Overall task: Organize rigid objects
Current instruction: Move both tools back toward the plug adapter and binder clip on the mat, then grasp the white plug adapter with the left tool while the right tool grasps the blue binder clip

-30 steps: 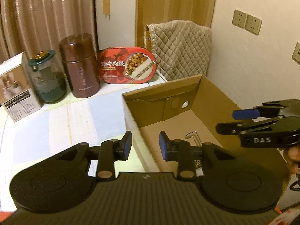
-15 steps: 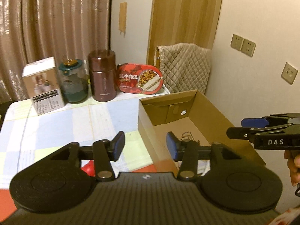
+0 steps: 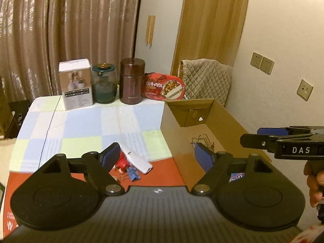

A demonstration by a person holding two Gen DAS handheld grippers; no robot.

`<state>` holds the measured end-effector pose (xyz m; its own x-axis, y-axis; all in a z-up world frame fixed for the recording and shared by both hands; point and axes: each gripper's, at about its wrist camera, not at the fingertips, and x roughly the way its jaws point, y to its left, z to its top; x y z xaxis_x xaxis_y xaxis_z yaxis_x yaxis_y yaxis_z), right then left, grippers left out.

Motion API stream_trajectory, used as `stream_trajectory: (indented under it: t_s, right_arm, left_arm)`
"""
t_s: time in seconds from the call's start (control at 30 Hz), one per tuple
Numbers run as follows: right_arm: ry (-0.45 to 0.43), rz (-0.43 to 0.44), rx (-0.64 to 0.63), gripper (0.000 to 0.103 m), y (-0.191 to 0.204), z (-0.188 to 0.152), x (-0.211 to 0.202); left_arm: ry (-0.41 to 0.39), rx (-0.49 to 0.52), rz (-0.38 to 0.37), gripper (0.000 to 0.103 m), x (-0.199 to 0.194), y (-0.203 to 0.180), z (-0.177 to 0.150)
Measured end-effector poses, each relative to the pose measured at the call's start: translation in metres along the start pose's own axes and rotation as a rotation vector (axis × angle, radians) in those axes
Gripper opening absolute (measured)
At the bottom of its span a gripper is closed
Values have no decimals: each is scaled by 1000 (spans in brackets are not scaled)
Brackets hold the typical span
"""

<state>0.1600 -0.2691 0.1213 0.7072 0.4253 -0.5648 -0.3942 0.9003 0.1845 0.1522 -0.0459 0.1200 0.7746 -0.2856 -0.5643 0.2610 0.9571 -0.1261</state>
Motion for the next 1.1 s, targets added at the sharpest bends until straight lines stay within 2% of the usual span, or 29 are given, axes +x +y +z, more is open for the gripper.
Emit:
stream_trajectory:
  t_s: [0.23,0.3,0.53,0.6,0.8,1.1]
  right_arm:
    - [5,24,-7,66,22,-14,-3]
    - [6,32,-14,67,27,-17,-3]
    - [8,66,-23,71,46,-29,7]
    - [10,71,-23,71,51,-34,13]
    - [44,88,-46,72,68,-56,43]
    - [109,108,-94,72,80,-87,112]
  left_arm:
    - [-20,-17,53,90,-26,19,-17]
    - [-23,-22,74,96,-30,28,-22]
    - [-14,-20,172,99,-36,65,-44]
    - [2,-24,210,100,-33,79,-51]
    - [36,-50,258,100,-19,112,-72]
    - [92,-41,231,100,34,138,-95]
